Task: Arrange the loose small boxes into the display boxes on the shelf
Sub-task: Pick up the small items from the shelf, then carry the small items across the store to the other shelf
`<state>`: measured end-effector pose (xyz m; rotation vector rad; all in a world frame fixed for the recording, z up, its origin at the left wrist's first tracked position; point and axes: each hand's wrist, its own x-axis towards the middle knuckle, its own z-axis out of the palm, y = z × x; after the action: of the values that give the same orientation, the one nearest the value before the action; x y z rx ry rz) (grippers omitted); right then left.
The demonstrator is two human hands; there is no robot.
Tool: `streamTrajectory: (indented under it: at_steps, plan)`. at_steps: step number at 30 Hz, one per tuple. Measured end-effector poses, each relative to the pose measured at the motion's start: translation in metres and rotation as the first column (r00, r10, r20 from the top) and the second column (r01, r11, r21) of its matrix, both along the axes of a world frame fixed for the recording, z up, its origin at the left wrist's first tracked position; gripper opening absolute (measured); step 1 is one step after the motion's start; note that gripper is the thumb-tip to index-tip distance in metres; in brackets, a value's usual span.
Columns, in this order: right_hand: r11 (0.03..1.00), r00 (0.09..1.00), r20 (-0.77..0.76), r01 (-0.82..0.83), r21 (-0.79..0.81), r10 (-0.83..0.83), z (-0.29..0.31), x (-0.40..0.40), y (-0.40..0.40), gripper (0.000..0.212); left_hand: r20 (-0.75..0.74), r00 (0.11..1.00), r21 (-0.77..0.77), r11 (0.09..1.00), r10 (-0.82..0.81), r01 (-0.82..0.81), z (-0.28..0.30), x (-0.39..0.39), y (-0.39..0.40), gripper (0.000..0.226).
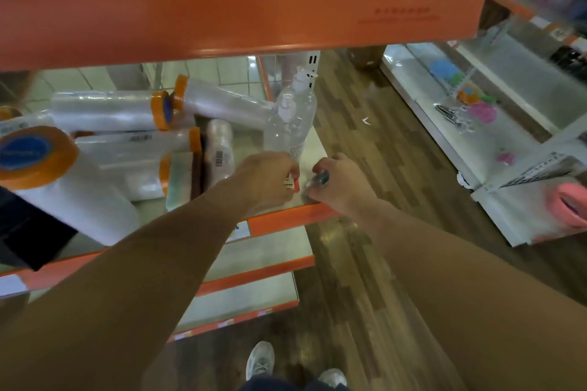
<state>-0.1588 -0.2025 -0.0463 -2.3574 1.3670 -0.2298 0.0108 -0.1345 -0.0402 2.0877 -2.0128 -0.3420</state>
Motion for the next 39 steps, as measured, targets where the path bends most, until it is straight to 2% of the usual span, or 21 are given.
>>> streamTrajectory:
  at_steps: [3, 6, 10, 13, 19, 22, 24, 26, 28, 32, 35, 37, 39]
  plan:
    - [0.988, 0.989, 0.017, 0.149, -0.035, -0.148, 0.003, -0.02, -0.005, 0.041, 0.024, 0.995, -0.018, 0.995, -0.101, 0.102, 0.01, -0.011, -0.014, 0.03]
    - [0.958, 0.955, 0.081, 0.287, 0.015, -0.287, 0.003, -0.049, -0.008, 0.035, 0.016, 0.983, -0.033, 0.983, -0.181, 0.181, 0.017, -0.03, -0.033, 0.028]
    - [0.916, 0.911, 0.107, 0.401, -0.005, -0.398, 0.0, -0.096, -0.003, 0.027, -0.031, 0.95, -0.059, 0.949, -0.311, 0.308, 0.014, -0.069, -0.058, 0.021]
    - [0.877, 0.876, 0.067, 0.48, -0.018, -0.478, -0.003, -0.135, 0.008, 0.023, -0.054, 0.907, -0.067, 0.908, -0.418, 0.414, 0.01, -0.111, -0.073, 0.027]
    - [0.856, 0.856, 0.006, 0.516, -0.037, -0.516, -0.015, -0.212, 0.019, 0.03, -0.051, 0.839, -0.031, 0.841, -0.541, 0.54, 0.0, -0.203, -0.089, 0.033]
    - [0.859, 0.859, -0.039, 0.511, -0.018, -0.511, -0.023, -0.254, 0.017, 0.025, -0.042, 0.793, 0.041, 0.792, -0.608, 0.61, -0.003, -0.245, -0.099, 0.034]
    - [0.869, 0.861, -0.12, 0.494, -0.027, -0.494, -0.03, -0.286, 0.017, 0.018, -0.006, 0.768, 0.107, 0.764, -0.64, 0.637, -0.005, -0.276, -0.108, 0.036]
    - [0.882, 0.854, -0.232, 0.469, -0.046, -0.466, -0.04, -0.319, 0.018, 0.017, 0.023, 0.747, 0.151, 0.741, -0.665, 0.655, -0.011, -0.309, -0.116, 0.04]
    - [0.875, 0.838, -0.279, 0.484, -0.018, -0.469, -0.049, -0.354, 0.019, 0.018, 0.041, 0.725, 0.18, 0.719, -0.688, 0.672, -0.018, -0.344, -0.123, 0.041]
    - [0.761, 0.772, -0.065, 0.634, 0.139, -0.632, -0.06, -0.42, 0.023, 0.009, 0.08, 0.641, 0.212, 0.641, -0.764, 0.738, -0.034, -0.412, -0.132, 0.037]
    - [0.68, 0.704, 0.027, 0.675, 0.286, -0.71, -0.058, -0.468, 0.021, 0.012, 0.076, 0.619, 0.223, 0.619, -0.782, 0.753, -0.035, -0.457, -0.143, 0.034]
    - [0.602, 0.612, 0.123, 0.687, 0.407, -0.781, -0.056, -0.501, 0.017, 0.02, 0.089, 0.606, 0.197, 0.61, -0.79, 0.767, -0.035, -0.488, -0.153, 0.033]
    - [0.51, 0.473, 0.212, 0.698, 0.502, -0.855, -0.056, -0.53, 0.013, 0.026, 0.105, 0.593, 0.168, 0.602, -0.798, 0.781, -0.034, -0.516, -0.161, 0.031]
